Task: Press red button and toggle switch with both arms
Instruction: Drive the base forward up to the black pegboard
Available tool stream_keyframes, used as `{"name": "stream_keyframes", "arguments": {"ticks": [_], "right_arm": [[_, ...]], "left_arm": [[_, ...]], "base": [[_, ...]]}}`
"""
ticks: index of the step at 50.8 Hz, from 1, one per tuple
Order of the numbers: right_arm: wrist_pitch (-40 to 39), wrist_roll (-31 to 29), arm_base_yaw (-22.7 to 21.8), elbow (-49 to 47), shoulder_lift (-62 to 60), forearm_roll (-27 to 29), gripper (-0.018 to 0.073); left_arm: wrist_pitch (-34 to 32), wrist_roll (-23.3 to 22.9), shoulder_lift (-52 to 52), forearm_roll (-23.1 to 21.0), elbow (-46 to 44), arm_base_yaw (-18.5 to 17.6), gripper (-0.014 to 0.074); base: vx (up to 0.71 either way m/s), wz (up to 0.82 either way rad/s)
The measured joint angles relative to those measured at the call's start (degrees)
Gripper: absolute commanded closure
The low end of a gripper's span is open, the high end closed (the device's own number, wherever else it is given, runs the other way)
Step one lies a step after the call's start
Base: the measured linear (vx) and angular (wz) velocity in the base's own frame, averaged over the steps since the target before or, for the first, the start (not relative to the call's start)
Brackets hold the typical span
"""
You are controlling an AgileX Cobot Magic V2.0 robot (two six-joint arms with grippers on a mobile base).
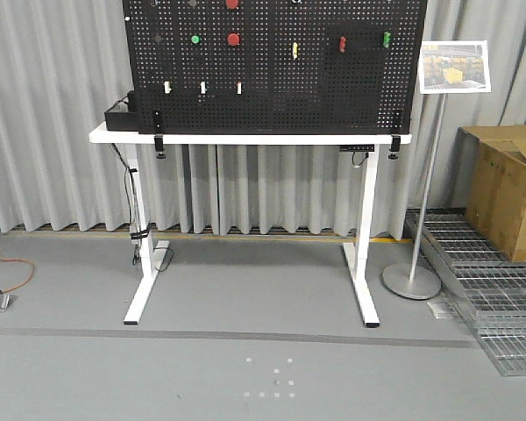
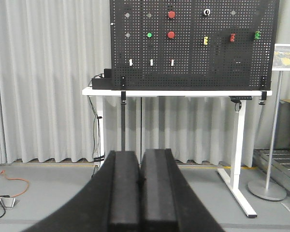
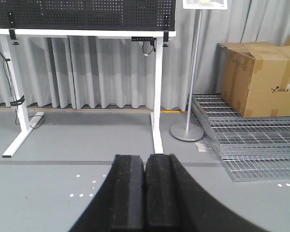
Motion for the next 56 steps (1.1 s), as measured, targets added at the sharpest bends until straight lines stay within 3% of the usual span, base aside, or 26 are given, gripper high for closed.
{"name": "stream_keyframes", "arguments": {"ticks": [36, 56], "right_arm": [[0.01, 0.0, 0.0, 0.0, 0.0, 0.0, 0.0559], [0.01, 0.0, 0.0, 0.0, 0.0, 0.0, 0.0559]], "left_arm": [[0.0, 0.0, 0.0, 0.0, 0.0, 0.0, 0.0595], [0.0, 0.0, 0.0, 0.0, 0.0, 0.0, 0.0595]], "base": [[0.02, 0.0], [0.21, 0.03]]}}
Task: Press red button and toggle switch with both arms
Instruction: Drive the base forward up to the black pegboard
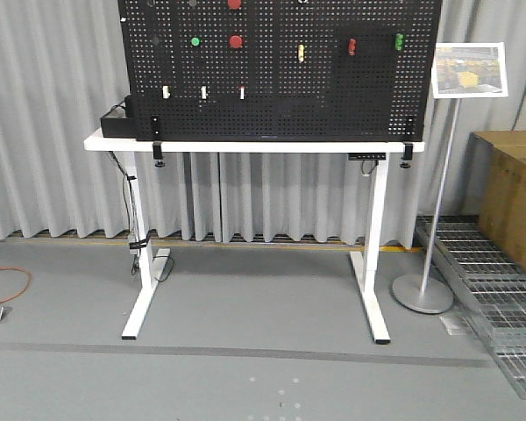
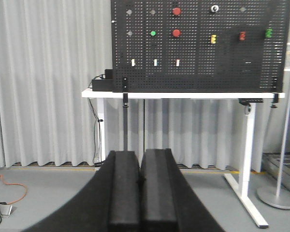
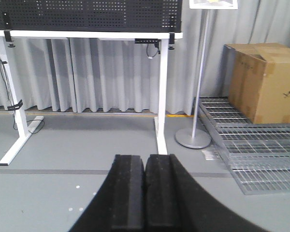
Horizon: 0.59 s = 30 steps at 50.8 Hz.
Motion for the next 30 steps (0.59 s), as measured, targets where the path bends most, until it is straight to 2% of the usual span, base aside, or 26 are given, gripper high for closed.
{"name": "stream_keyframes", "arguments": {"ticks": [30], "right_arm": [[0.53, 0.0, 0.0, 0.0, 0.0, 0.0, 0.0559]], "left_arm": [[0.01, 0.0, 0.0, 0.0, 0.0, 0.0, 0.0595]], "base": [[0.41, -0.04]]}}
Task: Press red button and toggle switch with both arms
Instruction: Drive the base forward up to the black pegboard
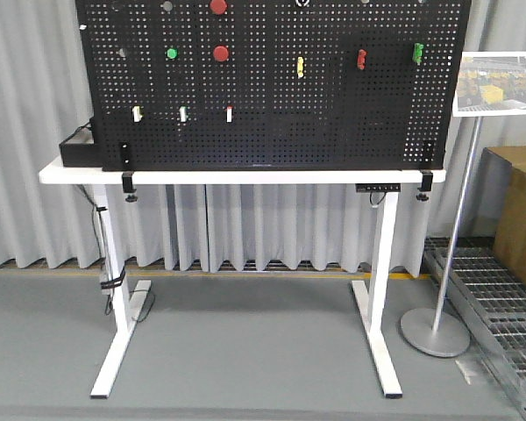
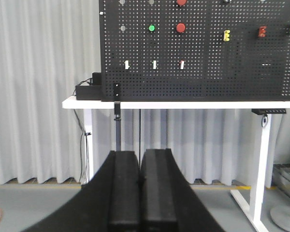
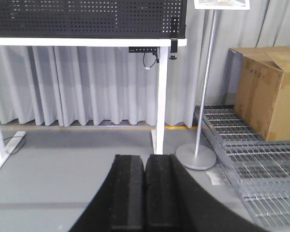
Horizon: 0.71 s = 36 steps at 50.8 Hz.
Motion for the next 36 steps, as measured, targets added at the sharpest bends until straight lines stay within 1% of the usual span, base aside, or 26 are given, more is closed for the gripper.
{"name": "stream_keyframes", "arguments": {"ticks": [36], "right_arm": [[0.23, 0.0, 0.0, 0.0, 0.0, 0.0, 0.0559]], "left_arm": [[-0.02, 0.0, 0.0, 0.0, 0.0, 0.0, 0.0595]], "base": [[0.51, -0.06]]}}
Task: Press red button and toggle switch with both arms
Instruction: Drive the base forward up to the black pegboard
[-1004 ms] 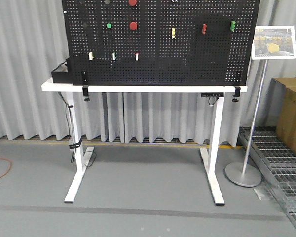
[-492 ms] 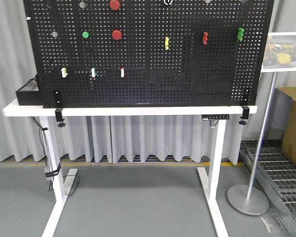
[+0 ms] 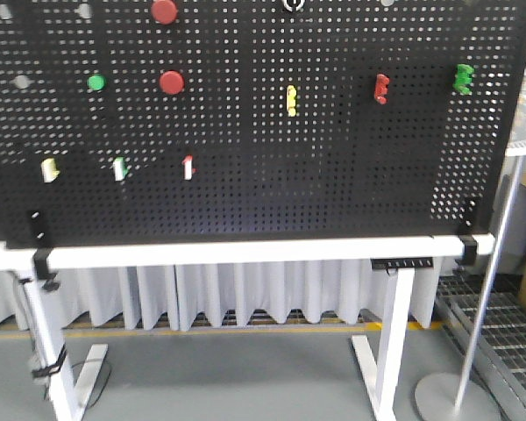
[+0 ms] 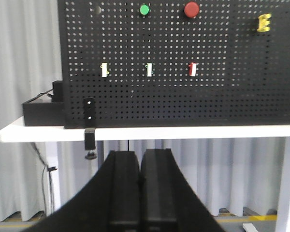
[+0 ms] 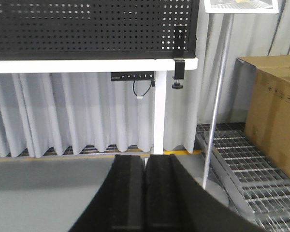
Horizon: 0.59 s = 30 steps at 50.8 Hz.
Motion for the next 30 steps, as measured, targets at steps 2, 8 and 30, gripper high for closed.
{"name": "stream_keyframes", "arguments": {"ticks": [2, 8, 30], "right_arm": [[0.0, 0.0, 0.0, 0.0, 0.0, 0.0, 0.0559], [0.0, 0.0, 0.0, 0.0, 0.0, 0.0, 0.0559], [0.0, 0.0, 0.0, 0.0, 0.0, 0.0, 0.0559]], "left_arm": [[0.0, 0.0, 0.0, 0.0, 0.0, 0.0, 0.0595], [0.0, 0.0, 0.0, 0.0, 0.0, 0.0, 0.0595], [0.0, 0.0, 0.0, 0.0, 0.0, 0.0, 0.0595]], "base": [[0.51, -0.04], [0.51, -0.03], [0.44, 0.03]]}}
